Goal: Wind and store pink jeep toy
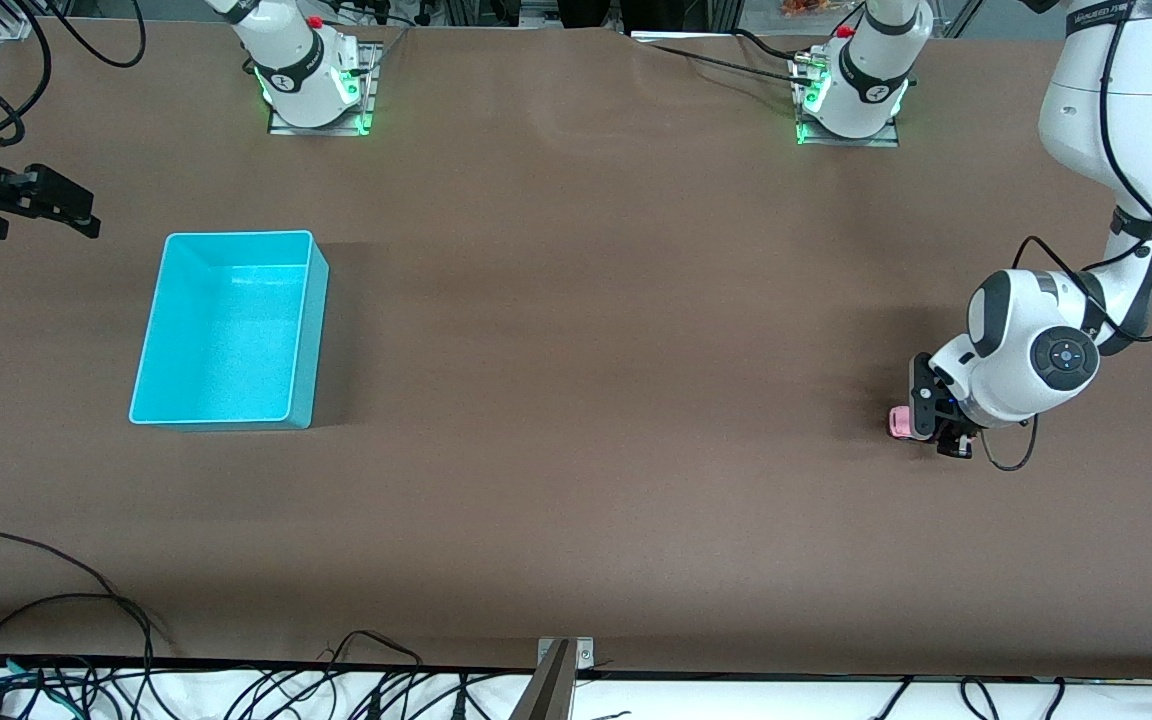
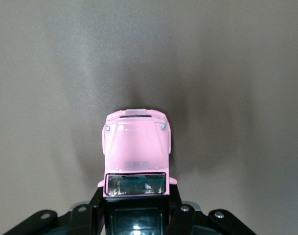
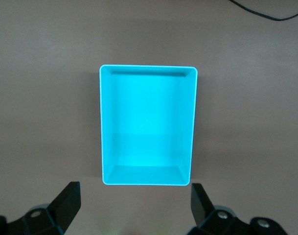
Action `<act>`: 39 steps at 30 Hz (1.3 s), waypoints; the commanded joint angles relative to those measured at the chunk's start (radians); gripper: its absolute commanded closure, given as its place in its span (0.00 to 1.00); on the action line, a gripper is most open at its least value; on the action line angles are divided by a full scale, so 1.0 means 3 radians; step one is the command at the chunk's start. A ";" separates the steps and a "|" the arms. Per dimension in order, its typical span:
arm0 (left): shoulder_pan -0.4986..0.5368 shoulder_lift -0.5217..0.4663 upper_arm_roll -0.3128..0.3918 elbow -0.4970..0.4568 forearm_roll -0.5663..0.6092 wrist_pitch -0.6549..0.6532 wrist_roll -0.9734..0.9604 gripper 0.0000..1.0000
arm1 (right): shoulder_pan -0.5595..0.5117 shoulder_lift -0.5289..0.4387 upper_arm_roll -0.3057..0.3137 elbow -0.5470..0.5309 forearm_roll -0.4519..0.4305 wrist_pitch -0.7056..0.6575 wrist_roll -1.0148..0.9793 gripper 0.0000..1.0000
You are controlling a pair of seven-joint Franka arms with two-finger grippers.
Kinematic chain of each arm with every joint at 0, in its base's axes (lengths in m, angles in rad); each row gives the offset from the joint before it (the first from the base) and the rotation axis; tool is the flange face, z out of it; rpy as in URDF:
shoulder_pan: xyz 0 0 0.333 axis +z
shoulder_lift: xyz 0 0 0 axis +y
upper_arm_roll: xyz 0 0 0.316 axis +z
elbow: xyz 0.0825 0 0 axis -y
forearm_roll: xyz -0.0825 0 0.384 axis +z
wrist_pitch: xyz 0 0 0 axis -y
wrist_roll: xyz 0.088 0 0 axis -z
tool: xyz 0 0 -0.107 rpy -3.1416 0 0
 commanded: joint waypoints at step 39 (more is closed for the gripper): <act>0.1368 0.0525 -0.0011 0.0398 0.0074 0.0009 0.0880 0.99 | -0.0045 -0.0001 0.0038 0.0033 -0.0019 -0.0032 -0.0025 0.00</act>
